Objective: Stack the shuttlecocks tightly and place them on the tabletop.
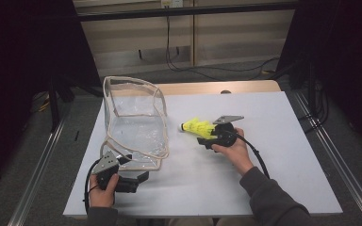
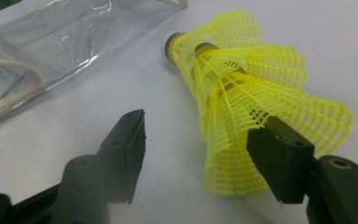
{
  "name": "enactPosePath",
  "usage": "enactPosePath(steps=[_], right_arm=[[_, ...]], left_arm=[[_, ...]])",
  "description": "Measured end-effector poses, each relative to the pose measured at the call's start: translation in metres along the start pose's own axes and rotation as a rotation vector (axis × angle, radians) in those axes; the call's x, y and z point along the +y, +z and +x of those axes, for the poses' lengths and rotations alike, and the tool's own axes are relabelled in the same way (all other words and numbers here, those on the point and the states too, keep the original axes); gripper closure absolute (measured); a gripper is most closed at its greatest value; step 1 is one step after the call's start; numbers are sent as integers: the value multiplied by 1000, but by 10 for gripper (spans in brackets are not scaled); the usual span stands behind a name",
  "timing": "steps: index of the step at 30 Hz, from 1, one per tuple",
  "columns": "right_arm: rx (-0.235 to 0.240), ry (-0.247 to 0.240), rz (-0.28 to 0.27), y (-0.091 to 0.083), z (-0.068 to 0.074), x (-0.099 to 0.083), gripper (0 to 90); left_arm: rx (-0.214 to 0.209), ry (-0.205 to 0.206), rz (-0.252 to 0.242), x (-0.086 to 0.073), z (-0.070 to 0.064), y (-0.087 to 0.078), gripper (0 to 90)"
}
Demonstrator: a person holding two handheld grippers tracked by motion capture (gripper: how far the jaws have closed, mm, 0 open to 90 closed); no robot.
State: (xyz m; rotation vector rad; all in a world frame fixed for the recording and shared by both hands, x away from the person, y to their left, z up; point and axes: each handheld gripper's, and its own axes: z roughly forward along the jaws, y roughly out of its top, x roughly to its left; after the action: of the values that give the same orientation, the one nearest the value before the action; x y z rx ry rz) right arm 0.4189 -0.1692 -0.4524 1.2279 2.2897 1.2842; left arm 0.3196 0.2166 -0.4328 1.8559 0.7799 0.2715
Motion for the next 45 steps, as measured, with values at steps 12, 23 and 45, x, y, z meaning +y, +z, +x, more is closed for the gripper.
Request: enactPosePath(steps=[12,23,45], right_arm=[[12,48,-2,11,1,2,199],[4,55,0,19,5,7,203],[-71,22,-24,26,8,10,465]], left_arm=[[-2,-3,1,0,0,0,27],[-2,-3,1,0,0,0,27],[-6,-3,3,-1,0,0,27]])
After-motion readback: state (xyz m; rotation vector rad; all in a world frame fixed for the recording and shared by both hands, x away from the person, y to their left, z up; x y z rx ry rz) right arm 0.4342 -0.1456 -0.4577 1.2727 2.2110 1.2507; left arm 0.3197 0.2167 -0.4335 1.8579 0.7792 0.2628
